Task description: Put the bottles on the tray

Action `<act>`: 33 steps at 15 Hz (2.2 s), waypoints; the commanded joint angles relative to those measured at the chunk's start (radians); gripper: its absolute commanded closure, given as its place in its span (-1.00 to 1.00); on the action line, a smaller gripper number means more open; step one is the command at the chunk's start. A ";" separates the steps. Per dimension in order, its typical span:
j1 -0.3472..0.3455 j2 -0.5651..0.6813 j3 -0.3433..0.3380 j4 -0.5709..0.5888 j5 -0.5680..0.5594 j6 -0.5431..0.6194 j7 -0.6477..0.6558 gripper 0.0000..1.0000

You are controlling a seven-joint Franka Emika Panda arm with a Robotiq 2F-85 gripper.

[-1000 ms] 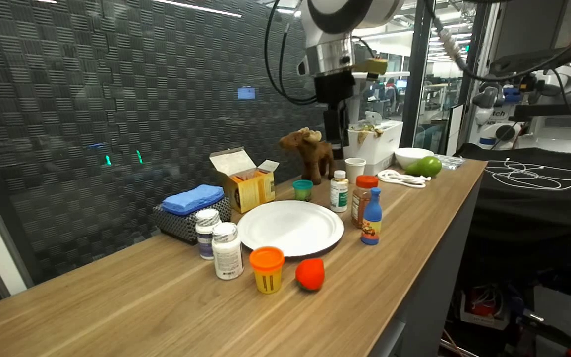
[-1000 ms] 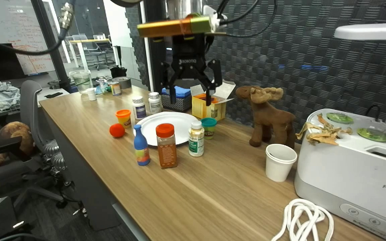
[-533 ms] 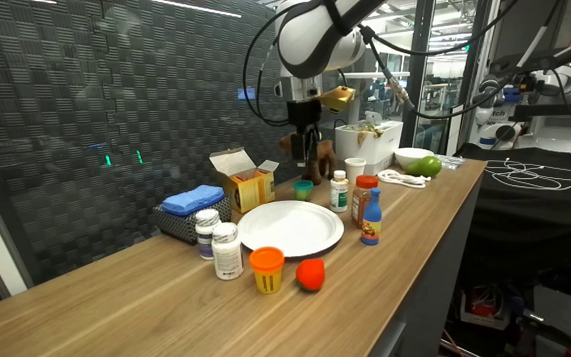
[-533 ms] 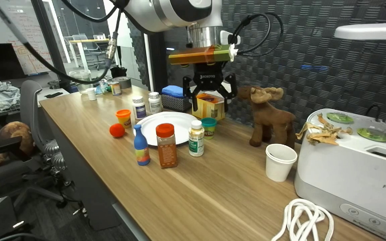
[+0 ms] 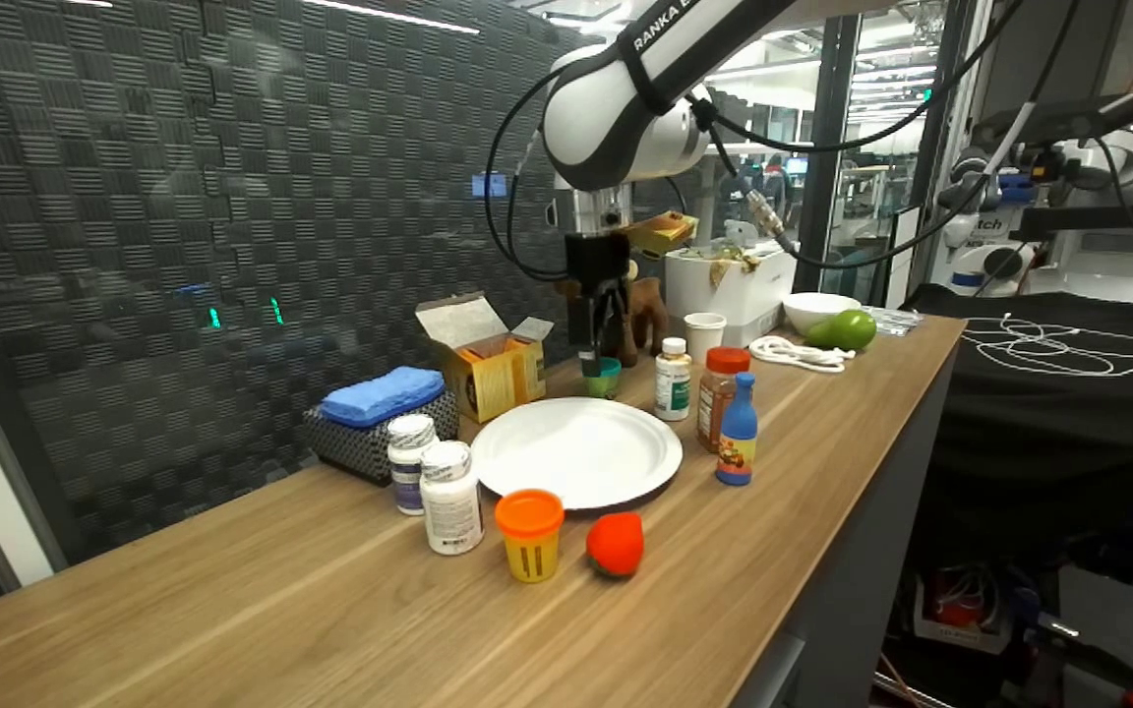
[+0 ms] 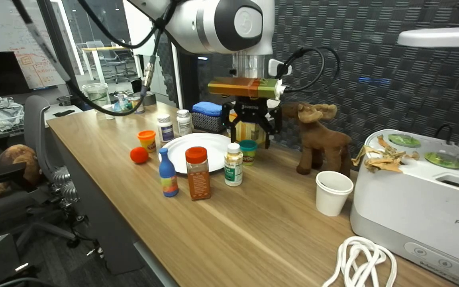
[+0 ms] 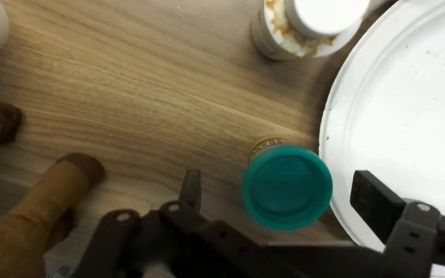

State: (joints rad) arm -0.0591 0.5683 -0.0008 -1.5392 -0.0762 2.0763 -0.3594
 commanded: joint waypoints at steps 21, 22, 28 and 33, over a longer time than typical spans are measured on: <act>0.131 -0.037 0.022 0.034 -0.146 -0.112 0.187 0.45; 0.135 -0.021 0.036 0.041 -0.129 -0.128 0.173 0.45; 0.148 0.066 0.068 0.071 -0.125 -0.086 0.167 0.45; 0.141 0.069 0.069 0.080 -0.116 -0.030 0.165 0.45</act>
State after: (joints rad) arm 0.0852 0.6325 0.0672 -1.4859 -0.2046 2.0167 -0.1818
